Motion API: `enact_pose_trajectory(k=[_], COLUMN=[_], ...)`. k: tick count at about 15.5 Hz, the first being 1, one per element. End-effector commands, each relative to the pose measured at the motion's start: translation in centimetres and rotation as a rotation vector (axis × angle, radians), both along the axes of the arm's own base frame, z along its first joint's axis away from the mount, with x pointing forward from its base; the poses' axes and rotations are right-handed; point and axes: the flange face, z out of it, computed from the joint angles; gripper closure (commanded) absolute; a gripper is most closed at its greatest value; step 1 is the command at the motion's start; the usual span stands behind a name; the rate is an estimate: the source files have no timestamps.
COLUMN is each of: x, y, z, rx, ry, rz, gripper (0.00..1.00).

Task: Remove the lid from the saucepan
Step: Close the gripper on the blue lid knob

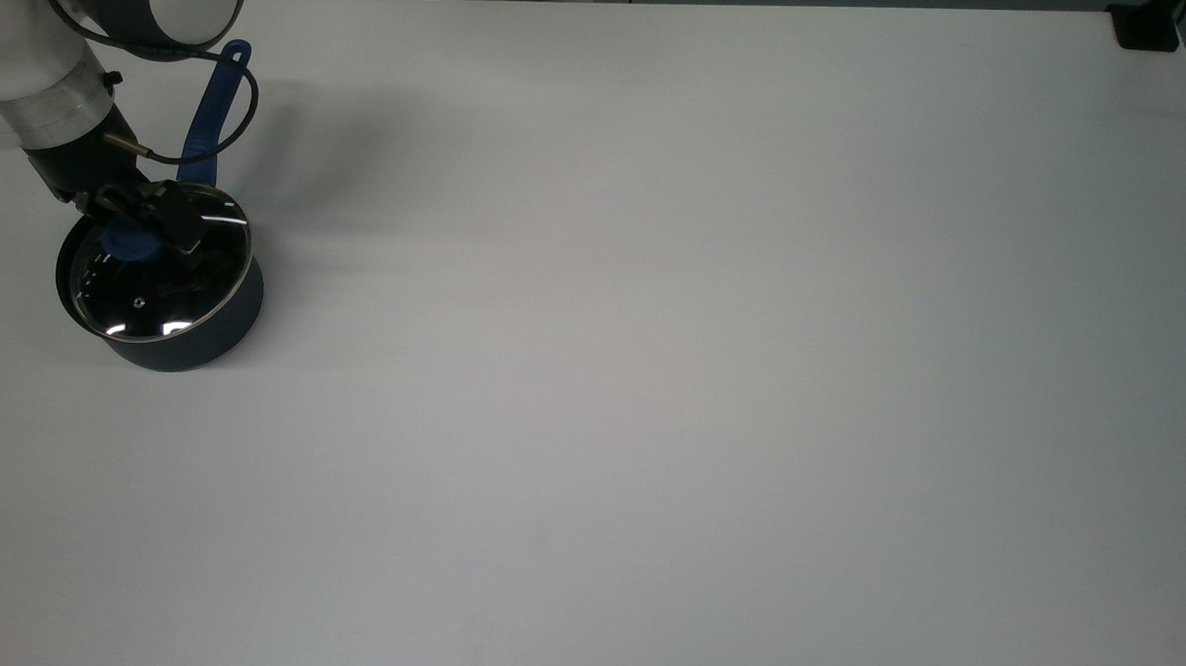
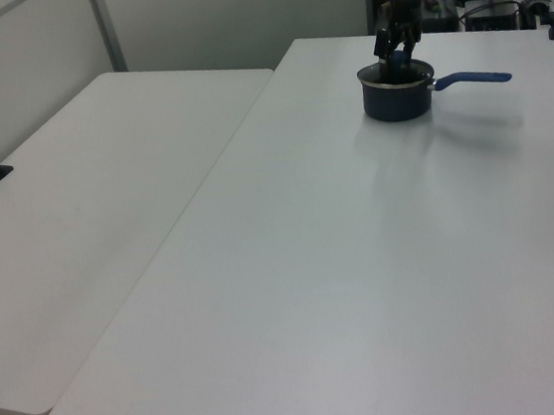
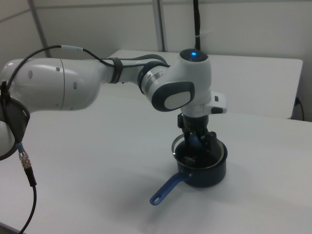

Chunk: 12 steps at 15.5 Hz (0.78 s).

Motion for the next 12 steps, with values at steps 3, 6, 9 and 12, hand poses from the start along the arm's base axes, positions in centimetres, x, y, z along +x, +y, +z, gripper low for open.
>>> enact_pose_trajectory(k=[3,6,9,12], x=[-0.29,-0.23,-0.22,-0.29], y=[0.21,0.29,0.38,0.22], z=[0.52,0.59,0.79,0.83], rx=[0.025,0.022,0.02,0.018], ry=[-0.007,-0.007,-0.008,-0.008], rz=[0.011,0.013,0.014,0.011], gripper=[0.07,0.08,0.11,0.0])
